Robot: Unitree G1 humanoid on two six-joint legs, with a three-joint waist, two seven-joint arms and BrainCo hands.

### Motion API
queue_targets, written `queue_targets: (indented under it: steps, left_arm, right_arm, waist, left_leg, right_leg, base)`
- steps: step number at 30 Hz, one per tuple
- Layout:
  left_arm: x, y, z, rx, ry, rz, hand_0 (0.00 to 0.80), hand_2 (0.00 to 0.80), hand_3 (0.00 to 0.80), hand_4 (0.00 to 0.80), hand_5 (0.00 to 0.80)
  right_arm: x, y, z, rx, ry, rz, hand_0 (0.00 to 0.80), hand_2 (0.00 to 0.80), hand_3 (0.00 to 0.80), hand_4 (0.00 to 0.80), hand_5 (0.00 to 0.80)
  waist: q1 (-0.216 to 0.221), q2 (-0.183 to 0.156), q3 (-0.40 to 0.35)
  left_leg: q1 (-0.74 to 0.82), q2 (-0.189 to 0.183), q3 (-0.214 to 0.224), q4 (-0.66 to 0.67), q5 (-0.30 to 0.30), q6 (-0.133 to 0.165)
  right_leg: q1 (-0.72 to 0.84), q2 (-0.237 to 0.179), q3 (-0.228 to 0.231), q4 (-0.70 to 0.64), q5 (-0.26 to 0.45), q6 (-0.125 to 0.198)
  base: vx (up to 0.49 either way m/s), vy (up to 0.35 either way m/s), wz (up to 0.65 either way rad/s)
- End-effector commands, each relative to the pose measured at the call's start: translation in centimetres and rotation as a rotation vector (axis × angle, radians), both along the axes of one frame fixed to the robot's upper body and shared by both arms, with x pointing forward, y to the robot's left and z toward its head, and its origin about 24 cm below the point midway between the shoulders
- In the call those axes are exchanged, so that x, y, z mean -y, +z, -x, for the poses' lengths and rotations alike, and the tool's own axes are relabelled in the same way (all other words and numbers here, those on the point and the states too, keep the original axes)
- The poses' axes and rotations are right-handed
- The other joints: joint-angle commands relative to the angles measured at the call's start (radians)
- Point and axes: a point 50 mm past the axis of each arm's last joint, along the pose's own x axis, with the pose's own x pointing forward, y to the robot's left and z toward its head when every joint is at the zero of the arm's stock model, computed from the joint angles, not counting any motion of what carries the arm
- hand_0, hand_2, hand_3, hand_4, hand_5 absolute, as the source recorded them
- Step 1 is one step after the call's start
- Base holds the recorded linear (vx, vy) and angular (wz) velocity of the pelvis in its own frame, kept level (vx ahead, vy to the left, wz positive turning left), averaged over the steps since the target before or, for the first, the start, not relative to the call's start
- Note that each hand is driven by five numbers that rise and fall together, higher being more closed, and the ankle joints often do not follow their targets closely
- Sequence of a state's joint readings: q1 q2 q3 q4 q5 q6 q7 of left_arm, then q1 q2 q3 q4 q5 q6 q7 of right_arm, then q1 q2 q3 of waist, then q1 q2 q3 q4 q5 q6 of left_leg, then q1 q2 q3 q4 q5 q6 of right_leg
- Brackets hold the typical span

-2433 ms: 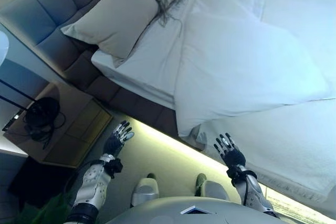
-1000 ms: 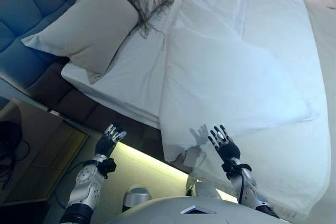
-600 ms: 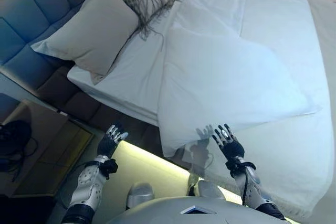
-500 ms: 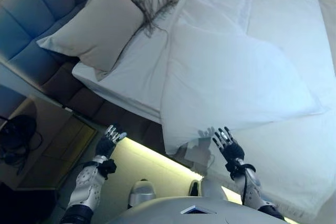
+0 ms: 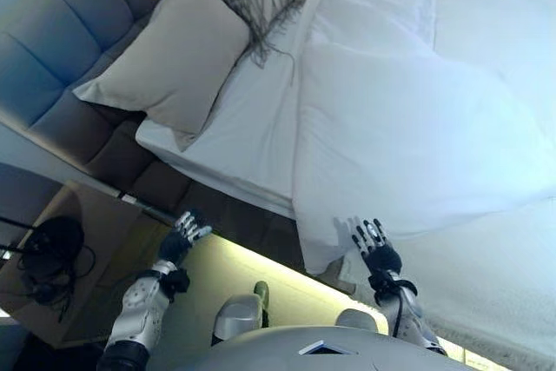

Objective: Make the bed neatly

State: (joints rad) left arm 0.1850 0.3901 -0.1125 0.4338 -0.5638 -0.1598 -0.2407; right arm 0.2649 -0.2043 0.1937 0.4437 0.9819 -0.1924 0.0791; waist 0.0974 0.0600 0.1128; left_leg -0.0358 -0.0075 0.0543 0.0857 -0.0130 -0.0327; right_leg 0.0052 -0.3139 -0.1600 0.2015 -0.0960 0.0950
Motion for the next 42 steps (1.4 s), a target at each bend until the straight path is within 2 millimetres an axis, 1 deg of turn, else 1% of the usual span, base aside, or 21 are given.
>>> queue_targets:
  steps: [1, 3, 5, 6, 7, 9, 10, 13, 14, 15, 18, 20, 23, 25, 26, 29, 32, 34, 37, 40, 42]
  left_arm:
    - [-0.2, 1.3, -0.4, 0.071, -0.038, -0.046, 0.000, 0.000, 0.000, 0.000, 0.000]
    - [0.0, 1.5, -0.6, 0.082, -0.058, -0.051, 0.000, 0.000, 0.000, 0.000, 0.000]
    - [0.1, 1.5, -0.3, 0.082, -0.072, -0.065, 0.000, 0.000, 0.000, 0.000, 0.000]
    - [0.1, 1.5, 0.0, 0.085, -0.070, -0.081, 0.000, 0.000, 0.000, 0.000, 0.000]
    - [0.1, 1.6, 0.0, 0.094, -0.062, -0.095, 0.000, 0.000, 0.000, 0.000, 0.000]
    - [0.0, 1.9, -0.2, 0.122, -0.035, -0.121, 0.000, 0.000, 0.000, 0.000, 0.000]
    - [0.0, 2.2, -0.8, 0.157, -0.017, -0.158, 0.000, 0.000, 0.000, 0.000, 0.000]
    - [-0.3, 4.2, -3.9, 0.277, 0.011, -0.218, 0.000, 0.000, 0.000, 0.000, 0.000]
    - [-0.4, 4.7, -4.6, 0.299, 0.015, -0.231, 0.000, 0.000, 0.000, 0.000, 0.000]
    - [-0.2, 4.8, -5.1, 0.302, 0.023, -0.231, 0.000, 0.000, 0.000, 0.000, 0.000]
    - [0.5, 5.4, -6.1, 0.319, 0.029, -0.199, 0.000, 0.000, 0.000, 0.000, 0.000]
    - [1.6, 5.3, -6.4, 0.330, 0.002, -0.181, 0.000, 0.000, 0.000, 0.000, 0.000]
    - [2.6, 4.8, -6.3, 0.325, -0.010, -0.141, 0.000, 0.000, 0.000, 0.000, 0.000]
    - [2.6, 4.5, -5.9, 0.318, 0.007, -0.119, 0.000, 0.000, 0.000, 0.000, 0.000]
    - [2.3, 4.4, -5.7, 0.317, 0.016, -0.107, 0.000, 0.000, 0.000, 0.000, 0.000]
    - [2.0, 4.8, -6.0, 0.340, 0.014, -0.095, 0.000, 0.000, 0.000, 0.000, 0.000]
    - [2.1, 6.3, -7.3, 0.393, -0.031, -0.089, 0.000, 0.000, 0.000, 0.000, 0.000]
    - [2.1, 6.8, -7.7, 0.401, -0.052, -0.088, 0.000, 0.000, 0.000, 0.000, 0.000]
    - [1.8, 7.4, -8.0, 0.406, -0.082, -0.094, 0.000, 0.000, 0.000, 0.000, 0.000]
    - [1.5, 8.0, -8.0, 0.421, -0.097, -0.085, 0.000, 0.000, 0.000, 0.000, 0.000]
    - [1.5, 8.3, -7.9, 0.430, -0.105, -0.076, 0.000, 0.000, 0.000, 0.000, 0.000]
  right_arm:
    - [1.1, 1.6, -0.6, 0.118, -0.014, 0.052, 0.000, 0.000, 0.000, 0.000, 0.000]
    - [1.6, 1.5, -0.5, 0.106, -0.047, 0.067, 0.000, 0.000, 0.000, 0.000, 0.000]
    - [2.3, 1.5, -0.1, 0.102, -0.069, 0.077, 0.000, 0.000, 0.000, 0.000, 0.000]
    - [2.4, 1.5, 0.0, 0.101, -0.070, 0.079, 0.000, 0.000, 0.000, 0.000, 0.000]
    - [2.5, 1.5, -0.1, 0.101, -0.065, 0.079, 0.000, 0.000, 0.000, 0.000, 0.000]
    - [2.4, 1.5, -0.5, 0.104, -0.038, 0.084, 0.000, 0.000, 0.000, 0.000, 0.000]
    - [2.2, 1.5, -1.2, 0.112, -0.018, 0.086, 0.000, 0.000, 0.000, 0.000, 0.000]
    - [2.2, 2.0, -3.9, 0.146, 0.011, 0.094, 0.000, 0.000, 0.000, 0.000, 0.000]
    - [2.5, 1.8, -4.1, 0.132, 0.010, 0.096, 0.000, 0.000, 0.000, 0.000, 0.000]
    - [2.6, 1.5, -4.2, 0.108, 0.003, 0.101, 0.000, 0.000, 0.000, 0.000, 0.000]
    - [3.1, 1.2, -3.8, 0.104, -0.026, 0.105, 0.000, 0.000, 0.000, 0.000, 0.000]
    - [3.8, 1.3, -3.5, 0.106, -0.076, 0.115, 0.000, 0.000, 0.000, 0.000, 0.000]
    - [5.8, 1.4, -3.9, 0.091, -0.162, 0.172, 0.000, 0.000, 0.000, 0.000, 0.000]
    - [7.5, 1.6, -5.0, 0.080, -0.221, 0.186, 0.000, 0.000, 0.000, 0.000, 0.000]
    - [8.1, 1.6, -5.3, 0.064, -0.233, 0.204, 0.000, 0.000, 0.000, 0.000, 0.000]
    - [10.5, 1.7, -5.5, 0.034, -0.285, 0.250, 0.000, 0.000, 0.000, 0.000, 0.000]
    - [13.7, 2.8, -6.0, 0.036, -0.367, 0.278, 0.000, 0.000, 0.000, 0.000, 0.000]
    - [15.1, 3.4, -6.1, 0.045, -0.398, 0.263, 0.000, 0.000, 0.000, 0.000, 0.000]
    - [17.2, 4.9, -6.7, 0.089, -0.479, 0.181, 0.000, 0.000, 0.000, 0.000, 0.000]
    - [19.1, 6.6, -7.5, 0.133, -0.560, 0.117, 0.000, 0.000, 0.000, 0.000, 0.000]
    - [19.9, 7.2, -7.3, 0.156, -0.594, 0.090, 0.000, 0.000, 0.000, 0.000, 0.000]
  waist:
    - [0.003, 0.003, -0.031]
    - [0.011, -0.007, -0.029]
    - [0.016, -0.016, -0.022]
    - [0.015, -0.016, -0.018]
    - [0.015, -0.018, -0.009]
    - [0.008, -0.018, 0.009]
    - [-0.001, -0.023, 0.029]
    - [-0.029, -0.051, 0.095]
    - [-0.028, -0.056, 0.106]
    - [-0.027, -0.058, 0.116]
    - [-0.030, -0.065, 0.134]
    - [-0.033, -0.061, 0.140]
    - [-0.024, -0.047, 0.156]
    - [-0.002, -0.041, 0.174]
    - [0.007, -0.038, 0.181]
    - [0.022, -0.024, 0.211]
    - [0.046, 0.001, 0.257]
    - [0.057, 0.007, 0.270]
    - [0.078, 0.011, 0.288]
    - [0.092, 0.023, 0.298]
    - [0.098, 0.032, 0.304]
  left_leg:
    - [-0.152, 0.003, -0.064, 0.036, 0.047, 0.038]
    - [-0.165, -0.014, -0.066, 0.059, 0.032, 0.053]
    - [-0.171, -0.030, -0.055, 0.084, 0.012, 0.073]
    - [-0.171, -0.030, -0.043, 0.091, 0.007, 0.078]
    - [-0.169, -0.025, -0.028, 0.100, 0.001, 0.076]
    - [-0.168, -0.009, -0.008, 0.109, -0.002, 0.059]
    - [-0.172, 0.006, 0.009, 0.121, -0.011, 0.043]
    - [-0.202, 0.048, 0.047, 0.149, -0.039, 0.017]
    - [-0.215, 0.070, 0.046, 0.166, -0.046, 0.010]
    - [-0.228, 0.085, 0.032, 0.198, -0.053, 0.003]
    - [-0.268, 0.140, -0.008, 0.221, -0.024, -0.031]
    - [-0.276, 0.154, -0.029, 0.205, -0.004, -0.045]
    - [-0.293, 0.149, -0.069, 0.199, 0.003, -0.051]
    - [-0.316, 0.146, -0.125, 0.211, 0.000, -0.063]
    - [-0.325, 0.148, -0.140, 0.214, -0.001, -0.066]
    - [-0.366, 0.161, -0.131, 0.214, 0.015, -0.073]
    - [-0.447, 0.175, -0.114, 0.240, 0.034, -0.093]
    - [-0.475, 0.178, -0.109, 0.253, 0.039, -0.098]
    - [-0.530, 0.167, -0.122, 0.300, 0.034, -0.102]
    - [-0.570, 0.155, -0.125, 0.326, 0.028, -0.096]
    - [-0.583, 0.147, -0.120, 0.335, 0.023, -0.093]
  right_leg:
    - [0.052, -0.038, -0.018, 0.023, 0.102, 0.041]
    - [0.050, -0.055, -0.026, 0.057, 0.124, 0.043]
    - [0.029, -0.068, -0.042, 0.149, 0.140, 0.037]
    - [0.008, -0.067, -0.051, 0.170, 0.147, 0.030]
    - [-0.014, -0.058, -0.057, 0.162, 0.129, 0.021]
    - [-0.049, -0.031, -0.060, 0.098, 0.115, 0.013]
    - [-0.085, -0.014, -0.051, 0.030, 0.125, 0.015]
    - [-0.183, -0.005, -0.032, -0.076, 0.211, 0.049]
    - [-0.185, -0.001, -0.035, -0.075, 0.196, 0.056]
    - [-0.186, 0.005, -0.037, -0.062, 0.187, 0.057]
    - [-0.189, 0.031, -0.049, -0.038, 0.155, 0.056]
    - [-0.187, 0.039, -0.054, -0.035, 0.143, 0.060]
    - [-0.203, 0.035, -0.066, -0.021, 0.127, 0.069]
    - [-0.220, 0.035, -0.058, -0.021, 0.126, 0.073]
    - [-0.230, 0.034, -0.054, -0.018, 0.126, 0.074]
    - [-0.274, 0.021, -0.066, 0.011, 0.120, 0.076]
    - [-0.319, -0.002, -0.107, 0.053, 0.102, 0.071]
    - [-0.334, -0.014, -0.126, 0.069, 0.097, 0.070]
    - [-0.373, -0.031, -0.140, 0.110, 0.088, 0.069]
    - [-0.419, -0.044, -0.137, 0.146, 0.080, 0.073]
    - [-0.438, -0.051, -0.135, 0.160, 0.077, 0.075]
  base:
    - [0.112, 0.097, -0.02]
    - [0.108, 0.095, 0.02]
    - [0.117, 0.092, 0.03]
    - [0.104, 0.034, -0.01]
    - [0.051, -0.033, -0.16]
    - [-0.037, -0.136, -0.41]
    - [-0.135, -0.230, -0.66]
    - [-0.193, -0.312, -0.68]
    - [-0.066, -0.297, -0.30]
    - [0.022, -0.289, -0.24]
    - [0.045, -0.250, -0.14]
    - [0.040, -0.152, 0.02]
    - [0.001, -0.046, 0.21]
    - [-0.028, -0.006, 0.03]
    - [-0.048, 0.014, -0.08]
    - [-0.118, 0.013, -0.17]
    - [-0.163, -0.034, 0.20]
    - [-0.076, -0.070, 0.50]
    - [-0.043, -0.053, 0.42]
    - [-0.043, 0.016, 0.20]
    - [-0.002, 0.039, 0.18]
